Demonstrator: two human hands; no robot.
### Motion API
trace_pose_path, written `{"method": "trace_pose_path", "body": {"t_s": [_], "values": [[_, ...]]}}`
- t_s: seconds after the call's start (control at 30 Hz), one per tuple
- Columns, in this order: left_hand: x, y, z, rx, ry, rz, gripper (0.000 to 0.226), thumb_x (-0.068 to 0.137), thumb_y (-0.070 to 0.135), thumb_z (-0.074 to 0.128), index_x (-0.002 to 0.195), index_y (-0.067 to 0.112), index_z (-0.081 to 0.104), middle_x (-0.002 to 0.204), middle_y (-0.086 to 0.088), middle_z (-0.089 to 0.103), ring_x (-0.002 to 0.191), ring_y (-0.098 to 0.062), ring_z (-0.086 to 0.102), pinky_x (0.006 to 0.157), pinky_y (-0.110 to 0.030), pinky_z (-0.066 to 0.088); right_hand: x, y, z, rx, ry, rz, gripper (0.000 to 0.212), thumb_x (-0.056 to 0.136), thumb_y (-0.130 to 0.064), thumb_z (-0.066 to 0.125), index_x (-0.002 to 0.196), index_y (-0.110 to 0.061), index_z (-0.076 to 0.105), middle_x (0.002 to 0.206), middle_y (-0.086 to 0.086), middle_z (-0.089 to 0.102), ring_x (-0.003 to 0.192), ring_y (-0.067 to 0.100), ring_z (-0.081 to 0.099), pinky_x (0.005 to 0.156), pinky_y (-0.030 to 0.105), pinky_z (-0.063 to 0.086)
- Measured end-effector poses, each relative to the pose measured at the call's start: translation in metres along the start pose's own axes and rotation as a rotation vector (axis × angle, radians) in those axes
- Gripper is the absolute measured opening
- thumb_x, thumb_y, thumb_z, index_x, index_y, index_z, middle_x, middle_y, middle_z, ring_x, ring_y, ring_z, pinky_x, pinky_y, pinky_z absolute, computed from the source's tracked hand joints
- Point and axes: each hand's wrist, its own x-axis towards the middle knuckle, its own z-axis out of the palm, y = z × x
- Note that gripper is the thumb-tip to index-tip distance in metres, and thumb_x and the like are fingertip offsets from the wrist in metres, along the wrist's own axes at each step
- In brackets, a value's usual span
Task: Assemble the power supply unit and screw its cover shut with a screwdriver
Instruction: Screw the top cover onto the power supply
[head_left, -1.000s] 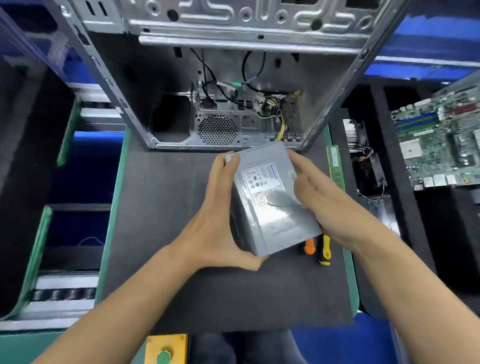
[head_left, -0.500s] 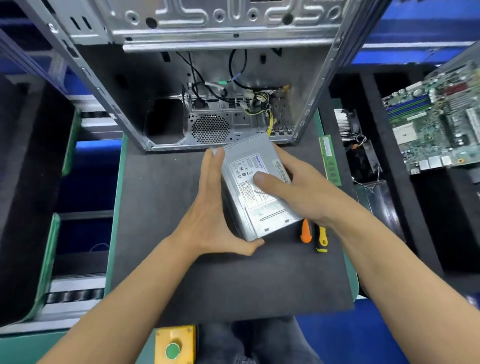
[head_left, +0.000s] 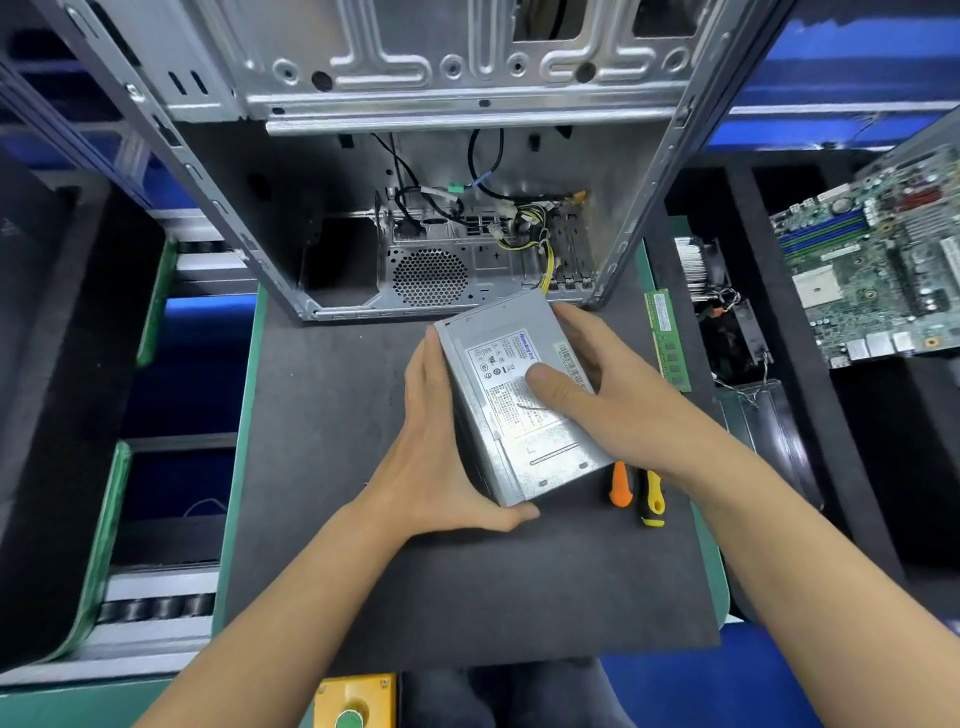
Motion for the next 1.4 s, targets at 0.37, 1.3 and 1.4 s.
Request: {"method": "trace_pose_path", "body": {"t_s": [0.37,1.3,1.4], "values": [[-0.001,-0.001,-0.004,-0.095,-0.023,0.001,0.172,0.034,0.06,0.095,0.141,0.049,-0.039,0.163,0.02,-0.015,0.15,0.005,-0.006,0.114,-0.009,0.013,0.018,-0.02,0.025,-0.37,0.193,0.209,0.085,0.058,-0.101,0.031,0.109,-0.036,0.053,0.109,-0.007,0.061,0.108,0.017,0.054,0.083,0.038,0.048],[-0.031,-0.018,-0.02,-0.112,0.123,0.135,0.157,0.05,0.051,0.094,0.153,0.04,-0.023,0.167,-0.014,-0.005,0.154,-0.036,0.005,0.12,-0.063,0.017,0.03,-0.015,-0.01,-0.456,0.222,0.169,0.073,0.088,-0.079,0.03,0.069,-0.015,0.059,0.081,0.007,0.068,0.08,0.022,0.061,0.072,0.036,0.047],[-0.033,-0.015,-0.02,-0.06,0.102,0.157,0.156,0.049,0.053,0.092,0.154,0.036,-0.023,0.167,-0.008,-0.011,0.155,-0.032,-0.002,0.123,-0.052,0.014,0.03,-0.014,-0.013,-0.486,0.228,0.188,0.076,0.088,-0.08,0.029,0.074,-0.013,0.062,0.082,0.004,0.067,0.08,0.022,0.062,0.071,0.037,0.049]]}}
